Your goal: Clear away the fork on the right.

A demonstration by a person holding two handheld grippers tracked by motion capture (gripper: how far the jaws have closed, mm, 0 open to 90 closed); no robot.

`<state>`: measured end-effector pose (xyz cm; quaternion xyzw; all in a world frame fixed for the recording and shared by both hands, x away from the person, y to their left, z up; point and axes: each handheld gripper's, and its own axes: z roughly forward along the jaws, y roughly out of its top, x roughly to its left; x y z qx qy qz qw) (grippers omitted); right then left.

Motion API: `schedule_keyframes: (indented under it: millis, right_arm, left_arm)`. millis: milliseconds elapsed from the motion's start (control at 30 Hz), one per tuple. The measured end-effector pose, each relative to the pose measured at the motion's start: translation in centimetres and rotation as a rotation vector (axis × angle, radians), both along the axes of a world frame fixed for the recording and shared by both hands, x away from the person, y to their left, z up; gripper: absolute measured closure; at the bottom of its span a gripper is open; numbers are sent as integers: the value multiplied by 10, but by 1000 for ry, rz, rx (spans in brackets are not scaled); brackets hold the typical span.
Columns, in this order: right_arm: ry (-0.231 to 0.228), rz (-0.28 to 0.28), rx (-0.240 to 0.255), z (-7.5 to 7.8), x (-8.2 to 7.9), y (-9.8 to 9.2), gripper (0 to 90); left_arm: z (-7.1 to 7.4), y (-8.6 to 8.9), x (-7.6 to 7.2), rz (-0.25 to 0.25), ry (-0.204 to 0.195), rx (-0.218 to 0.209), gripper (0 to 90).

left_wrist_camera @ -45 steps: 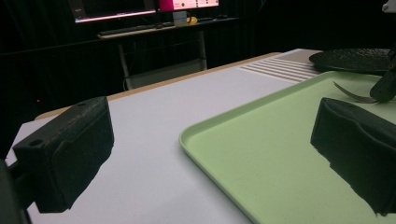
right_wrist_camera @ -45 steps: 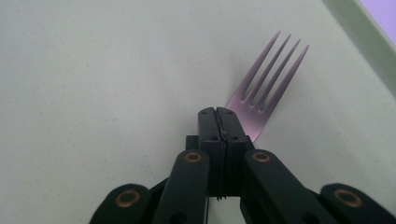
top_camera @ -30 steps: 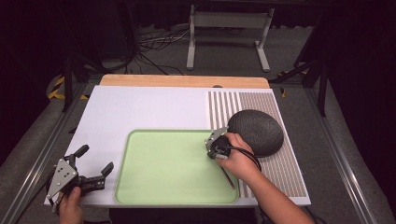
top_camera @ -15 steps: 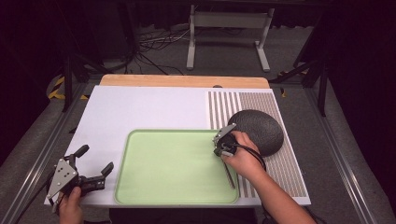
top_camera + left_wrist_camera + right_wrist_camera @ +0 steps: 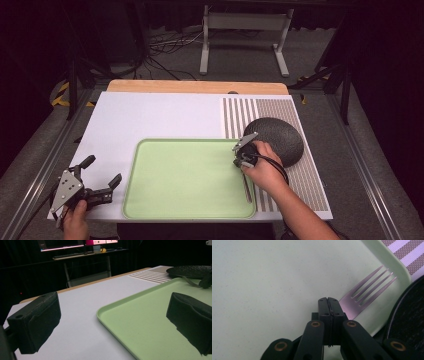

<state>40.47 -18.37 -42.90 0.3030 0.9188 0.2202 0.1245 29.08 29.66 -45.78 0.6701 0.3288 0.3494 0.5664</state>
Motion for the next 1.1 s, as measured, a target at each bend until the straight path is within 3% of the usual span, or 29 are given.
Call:
schedule_keyframes:
  millis: [433, 667, 833, 867, 967, 1033, 1100]
  right_arm:
    - [8, -13, -6, 1, -2, -6, 896]
    - [-32, -2, 56, 14, -4, -6, 833]
    - [-90, 25, 81, 31, -8, -5, 662]
    - [-90, 25, 81, 31, -8, -5, 662]
    - [-104, 30, 133, 38, -11, -4, 413]
    - [-115, 13, 205, 40, -12, -3, 224]
    - [-144, 45, 228, 42, -12, -4, 149]
  left_arm:
    - [0, 0, 0, -2, -2, -1, 0]
    - [0, 0, 0, -1, -2, 1, 1]
    - [0, 0, 0, -3, -5, 0, 1]
    - [0, 0, 0, -3, -5, 0, 1]
    - [0, 0, 0, 0, -3, 1, 1]
    - [0, -1, 1, -4, -2, 2, 0]
    - [0, -1, 1, -6, 0, 0, 1]
